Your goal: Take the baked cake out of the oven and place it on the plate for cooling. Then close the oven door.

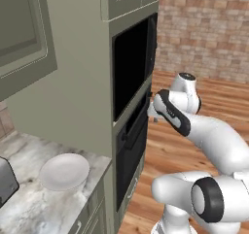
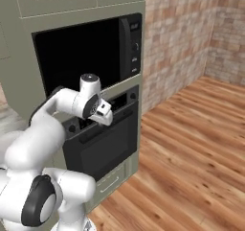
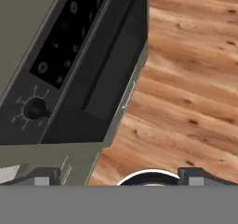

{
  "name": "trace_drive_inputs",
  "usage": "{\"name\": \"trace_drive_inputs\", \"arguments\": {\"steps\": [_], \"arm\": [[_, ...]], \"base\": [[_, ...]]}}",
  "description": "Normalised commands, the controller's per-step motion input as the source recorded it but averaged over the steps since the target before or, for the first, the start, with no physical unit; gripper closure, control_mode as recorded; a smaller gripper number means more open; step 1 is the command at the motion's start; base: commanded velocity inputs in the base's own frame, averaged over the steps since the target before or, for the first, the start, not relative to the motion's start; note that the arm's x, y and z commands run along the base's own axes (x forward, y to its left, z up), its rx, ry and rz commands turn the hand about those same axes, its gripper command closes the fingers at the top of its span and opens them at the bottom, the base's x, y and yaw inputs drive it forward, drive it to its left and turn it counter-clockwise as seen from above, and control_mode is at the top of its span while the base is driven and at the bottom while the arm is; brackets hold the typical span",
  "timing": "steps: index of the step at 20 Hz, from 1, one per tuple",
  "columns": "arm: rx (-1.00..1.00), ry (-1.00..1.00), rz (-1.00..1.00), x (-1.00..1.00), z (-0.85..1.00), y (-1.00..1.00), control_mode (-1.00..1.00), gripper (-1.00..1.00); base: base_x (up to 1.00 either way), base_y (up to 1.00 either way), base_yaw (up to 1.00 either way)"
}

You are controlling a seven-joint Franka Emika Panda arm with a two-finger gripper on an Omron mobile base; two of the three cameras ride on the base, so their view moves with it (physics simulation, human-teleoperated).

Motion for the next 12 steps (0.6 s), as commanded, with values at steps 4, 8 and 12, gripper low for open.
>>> {"name": "trace_drive_inputs", "arguments": {"steps": [4, 8, 12], "arm": [[0.21, 0.02, -0.14, 0.48, -1.0, 0.27, -1.0, -1.0], [0.29, 0.09, -0.08, 0.42, -0.98, 0.27, -1.0, -1.0], [0.3, 0.05, -0.01, 0.41, -0.66, 0.21, -1.0, -1.0]], "base": [[0.0, 0.0, 0.0], [0.0, 0.0, 0.0], [0.0, 0.0, 0.0]]}}
